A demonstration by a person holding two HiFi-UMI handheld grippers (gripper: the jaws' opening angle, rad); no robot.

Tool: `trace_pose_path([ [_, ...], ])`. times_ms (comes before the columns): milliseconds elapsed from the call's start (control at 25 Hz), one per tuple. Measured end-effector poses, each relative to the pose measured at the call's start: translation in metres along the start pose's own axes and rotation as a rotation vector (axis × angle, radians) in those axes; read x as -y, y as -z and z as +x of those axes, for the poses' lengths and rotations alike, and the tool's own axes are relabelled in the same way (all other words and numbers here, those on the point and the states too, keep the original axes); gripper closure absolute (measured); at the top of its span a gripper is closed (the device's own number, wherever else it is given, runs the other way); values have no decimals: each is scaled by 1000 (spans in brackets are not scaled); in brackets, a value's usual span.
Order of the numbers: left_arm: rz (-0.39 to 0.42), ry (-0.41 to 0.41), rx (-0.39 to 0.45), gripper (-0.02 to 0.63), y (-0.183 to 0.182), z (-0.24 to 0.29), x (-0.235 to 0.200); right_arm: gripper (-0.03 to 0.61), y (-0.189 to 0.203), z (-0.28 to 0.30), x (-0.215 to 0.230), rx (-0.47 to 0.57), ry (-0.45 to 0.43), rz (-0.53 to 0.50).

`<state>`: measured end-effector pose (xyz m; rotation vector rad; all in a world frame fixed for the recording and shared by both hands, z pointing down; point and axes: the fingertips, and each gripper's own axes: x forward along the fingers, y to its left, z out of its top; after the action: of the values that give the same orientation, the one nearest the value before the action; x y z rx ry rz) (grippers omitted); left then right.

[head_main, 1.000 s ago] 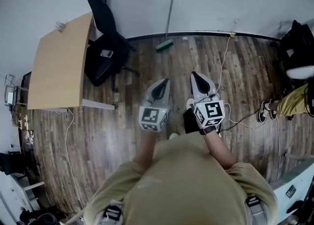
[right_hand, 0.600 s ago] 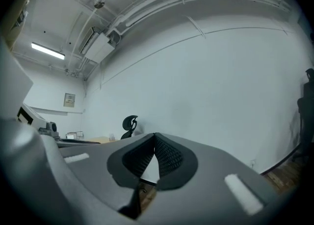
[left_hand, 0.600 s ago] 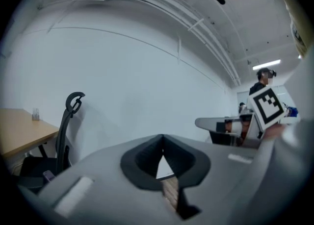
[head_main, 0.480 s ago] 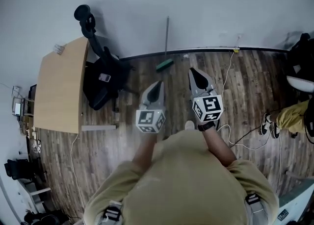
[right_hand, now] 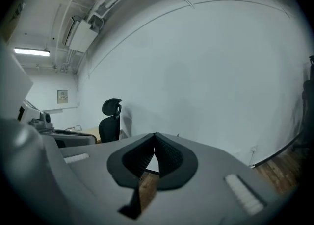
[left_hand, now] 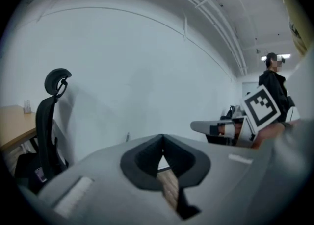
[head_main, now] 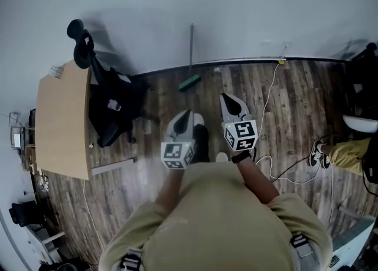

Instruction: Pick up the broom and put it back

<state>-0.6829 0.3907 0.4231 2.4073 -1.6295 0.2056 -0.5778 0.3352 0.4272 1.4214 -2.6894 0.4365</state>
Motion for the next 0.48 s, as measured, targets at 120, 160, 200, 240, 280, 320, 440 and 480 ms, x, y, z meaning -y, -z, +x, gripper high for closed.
trace_pose_path([
  [120,4,18,-2,614,-7,56,-21,572,-10,41,15,-3,-16,-31],
  [160,1,31,-3,614,-10,76,-27,572,-14,55,23,-7,-13,-41],
  [200,-2,47,-5,614,-14,96,-34,572,-19,70,32,-12,-6,-48],
  [240,-6,63,-7,614,-19,114,-40,572,-25,84,40,-19,3,-51],
  [280,-9,75,-8,614,-24,131,-48,572,-32,99,49,-27,12,-53],
  [320,-10,80,-6,614,-30,149,-59,572,-40,116,57,-32,19,-58],
  [440,-20,64,-5,614,-40,202,-100,572,-64,172,77,-34,18,-85],
  [480,-30,60,-15,614,-36,218,-114,572,-65,191,83,-44,17,-90],
])
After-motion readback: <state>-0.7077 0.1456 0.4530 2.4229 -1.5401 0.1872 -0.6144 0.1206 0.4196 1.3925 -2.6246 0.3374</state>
